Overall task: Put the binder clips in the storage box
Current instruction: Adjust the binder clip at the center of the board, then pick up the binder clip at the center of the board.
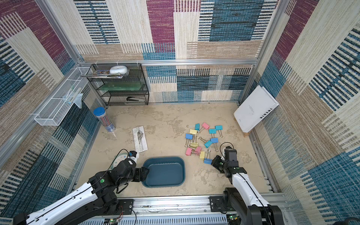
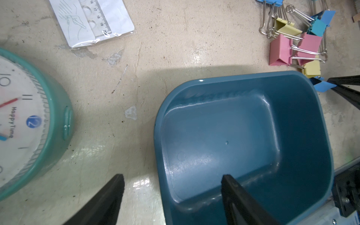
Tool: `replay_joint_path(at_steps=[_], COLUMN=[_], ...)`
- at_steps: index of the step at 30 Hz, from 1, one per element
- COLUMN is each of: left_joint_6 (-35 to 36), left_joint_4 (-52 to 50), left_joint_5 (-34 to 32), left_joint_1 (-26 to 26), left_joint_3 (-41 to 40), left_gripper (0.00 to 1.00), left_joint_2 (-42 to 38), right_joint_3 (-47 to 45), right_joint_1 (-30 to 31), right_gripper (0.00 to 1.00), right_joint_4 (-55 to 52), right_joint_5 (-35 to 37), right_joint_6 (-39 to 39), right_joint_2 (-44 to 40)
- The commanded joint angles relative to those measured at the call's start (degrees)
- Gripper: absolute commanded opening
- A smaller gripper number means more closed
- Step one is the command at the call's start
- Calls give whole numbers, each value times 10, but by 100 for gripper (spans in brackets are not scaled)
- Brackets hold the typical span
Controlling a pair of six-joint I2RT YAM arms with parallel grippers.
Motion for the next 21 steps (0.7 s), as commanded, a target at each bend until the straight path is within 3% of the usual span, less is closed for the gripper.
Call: replay_joint_path(at_steps=[1, 4, 8, 12, 15, 21], left_joint_6=[1, -1, -1, -1, -2, 2], left_joint_4=[15, 23, 24, 26, 26, 33], left_joint_5=[0, 2, 1, 0, 2, 7], left_joint_1=[2, 1, 1, 2, 1, 2], left_joint_3=[1, -2, 0, 0, 0, -3], left_gripper=[82, 82, 82, 82, 82, 83], left_joint_2=[13, 19, 22, 24, 25, 29], right_joint_3=[14, 45, 63, 82, 92, 91], right_joint_1=[3, 5, 20, 89, 136, 168], right_gripper=[11, 33, 48, 63, 65, 66], right_joint_4=[-48, -74, -68, -70, -93, -117], right_joint_5=[12, 24, -11, -2, 48, 105], right_joint_6=[11, -5, -12, 8, 20, 27], right_joint_2=[-28, -35, -15, 15, 25, 50])
